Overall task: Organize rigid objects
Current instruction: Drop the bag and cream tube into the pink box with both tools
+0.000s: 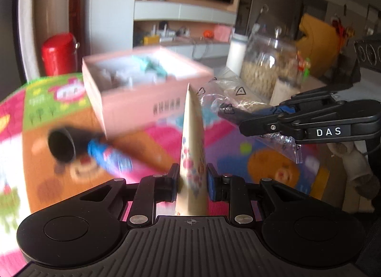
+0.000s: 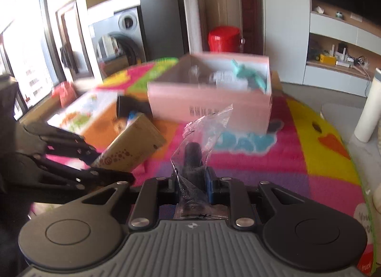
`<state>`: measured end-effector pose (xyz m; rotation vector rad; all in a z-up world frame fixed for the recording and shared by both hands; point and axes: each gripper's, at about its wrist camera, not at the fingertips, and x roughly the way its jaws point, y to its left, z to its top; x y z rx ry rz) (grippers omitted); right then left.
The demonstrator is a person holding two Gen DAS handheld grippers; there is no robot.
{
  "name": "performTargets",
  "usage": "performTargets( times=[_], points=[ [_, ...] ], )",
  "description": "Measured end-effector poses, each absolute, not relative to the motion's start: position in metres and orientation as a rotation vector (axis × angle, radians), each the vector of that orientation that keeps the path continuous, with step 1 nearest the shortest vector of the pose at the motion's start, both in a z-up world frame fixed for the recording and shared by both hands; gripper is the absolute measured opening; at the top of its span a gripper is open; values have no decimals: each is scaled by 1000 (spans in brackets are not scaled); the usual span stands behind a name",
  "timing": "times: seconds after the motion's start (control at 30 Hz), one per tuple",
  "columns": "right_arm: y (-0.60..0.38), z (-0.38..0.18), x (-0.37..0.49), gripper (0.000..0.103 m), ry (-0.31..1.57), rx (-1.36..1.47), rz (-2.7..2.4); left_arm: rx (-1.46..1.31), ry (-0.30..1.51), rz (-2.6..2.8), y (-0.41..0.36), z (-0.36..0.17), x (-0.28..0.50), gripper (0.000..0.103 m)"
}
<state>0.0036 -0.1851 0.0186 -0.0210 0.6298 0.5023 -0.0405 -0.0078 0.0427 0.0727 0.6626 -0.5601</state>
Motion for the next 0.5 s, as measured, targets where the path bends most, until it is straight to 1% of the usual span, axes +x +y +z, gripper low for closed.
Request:
performTargets(
  times=[0.13, 0.27, 0.3, 0.37, 0.43, 0.47, 0.5],
  points=[
    [-188, 61, 19, 20, 523, -21, 488, 92, 524, -559, -5, 95, -18, 26],
    [-182, 107, 63, 20, 432, -9, 465, 106, 365, -509, -4, 152, 22, 27],
    [-179, 116, 79, 20, 436, 0, 460, 76, 357, -508, -2, 161, 37, 27],
    [-175, 125, 114, 21, 474, 21, 464, -23, 405, -524, 2, 169, 72, 27],
    [-175, 125, 142, 30, 505, 45, 426, -107, 448, -531, 6, 164, 100, 27],
    [-176, 122, 150, 41, 511, 51, 385, -135, 451, -529, 7, 160, 106, 27],
    [-177, 118, 152, 47, 507, 54, 360, -150, 447, -524, 8, 155, 110, 27]
  ],
)
